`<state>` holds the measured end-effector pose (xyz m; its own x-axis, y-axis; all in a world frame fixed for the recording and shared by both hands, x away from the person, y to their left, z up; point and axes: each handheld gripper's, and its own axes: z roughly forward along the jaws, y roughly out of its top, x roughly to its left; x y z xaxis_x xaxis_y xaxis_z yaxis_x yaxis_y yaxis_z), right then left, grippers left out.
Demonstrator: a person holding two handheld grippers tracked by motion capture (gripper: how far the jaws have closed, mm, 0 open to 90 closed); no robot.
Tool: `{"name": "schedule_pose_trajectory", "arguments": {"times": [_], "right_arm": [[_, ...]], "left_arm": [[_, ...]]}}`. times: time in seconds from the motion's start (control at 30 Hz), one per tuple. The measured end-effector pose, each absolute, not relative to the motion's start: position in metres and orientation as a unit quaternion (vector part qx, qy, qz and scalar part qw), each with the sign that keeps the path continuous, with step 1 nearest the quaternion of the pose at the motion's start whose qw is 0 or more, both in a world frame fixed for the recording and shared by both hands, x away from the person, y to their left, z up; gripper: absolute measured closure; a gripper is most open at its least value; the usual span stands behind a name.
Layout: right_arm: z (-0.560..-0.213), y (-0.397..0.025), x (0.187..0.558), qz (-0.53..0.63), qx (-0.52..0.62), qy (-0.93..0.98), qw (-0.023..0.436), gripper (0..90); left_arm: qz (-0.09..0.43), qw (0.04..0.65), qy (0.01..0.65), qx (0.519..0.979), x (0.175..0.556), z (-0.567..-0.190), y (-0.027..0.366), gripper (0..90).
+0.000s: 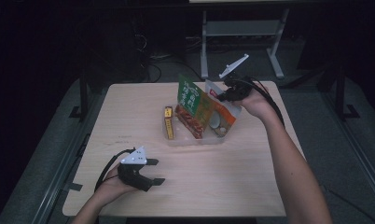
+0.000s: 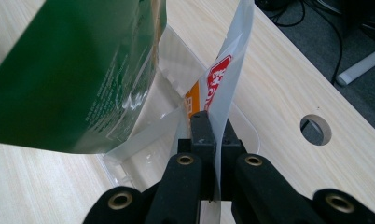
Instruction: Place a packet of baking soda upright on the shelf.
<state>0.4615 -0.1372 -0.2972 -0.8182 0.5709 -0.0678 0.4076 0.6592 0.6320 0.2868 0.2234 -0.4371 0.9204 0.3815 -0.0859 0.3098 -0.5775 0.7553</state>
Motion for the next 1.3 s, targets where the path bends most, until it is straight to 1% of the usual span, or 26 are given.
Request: {"name": "schedule_pose_trajectory", "arguments": {"times": [0.3, 0.43, 0.53, 0.63, 0.87, 0.97, 1.13, 1.3], "right_arm": [[-0.306, -0.136, 0.464, 0.32, 0.288, 0.894, 0.122, 89.7], [-0.306, -0.137, 0.463, 0.324, 0.294, 0.89, 0.125, 85.6], [-0.305, -0.138, 0.463, 0.333, 0.297, 0.886, 0.124, 75.8], [-0.305, -0.139, 0.461, 0.338, 0.294, 0.885, 0.127, 63.2], [-0.305, -0.142, 0.459, 0.346, 0.318, 0.873, 0.129, 45.1], [-0.305, -0.146, 0.458, 0.35, 0.325, 0.868, 0.132, 40.8], [-0.302, -0.15, 0.452, 0.353, 0.331, 0.866, 0.126, 36.0], [-0.297, -0.152, 0.441, 0.348, 0.331, 0.867, 0.133, 32.7]], "left_arm": [[0.036, 0.414, 0.191, 0.889, 0.287, -0.439, 0.221, 23.8], [0.035, 0.412, 0.19, 0.891, 0.288, -0.439, 0.221, 23.8], [0.035, 0.412, 0.188, 0.891, 0.288, -0.439, 0.221, 23.9], [0.035, 0.411, 0.188, 0.892, 0.288, -0.439, 0.221, 23.8], [0.034, 0.409, 0.187, 0.892, 0.289, -0.439, 0.22, 23.8], [0.033, 0.41, 0.187, 0.892, 0.289, -0.439, 0.22, 23.8], [0.031, 0.41, 0.186, 0.892, 0.29, -0.44, 0.219, 23.8], [0.031, 0.411, 0.185, 0.892, 0.29, -0.44, 0.218, 23.8]]}}
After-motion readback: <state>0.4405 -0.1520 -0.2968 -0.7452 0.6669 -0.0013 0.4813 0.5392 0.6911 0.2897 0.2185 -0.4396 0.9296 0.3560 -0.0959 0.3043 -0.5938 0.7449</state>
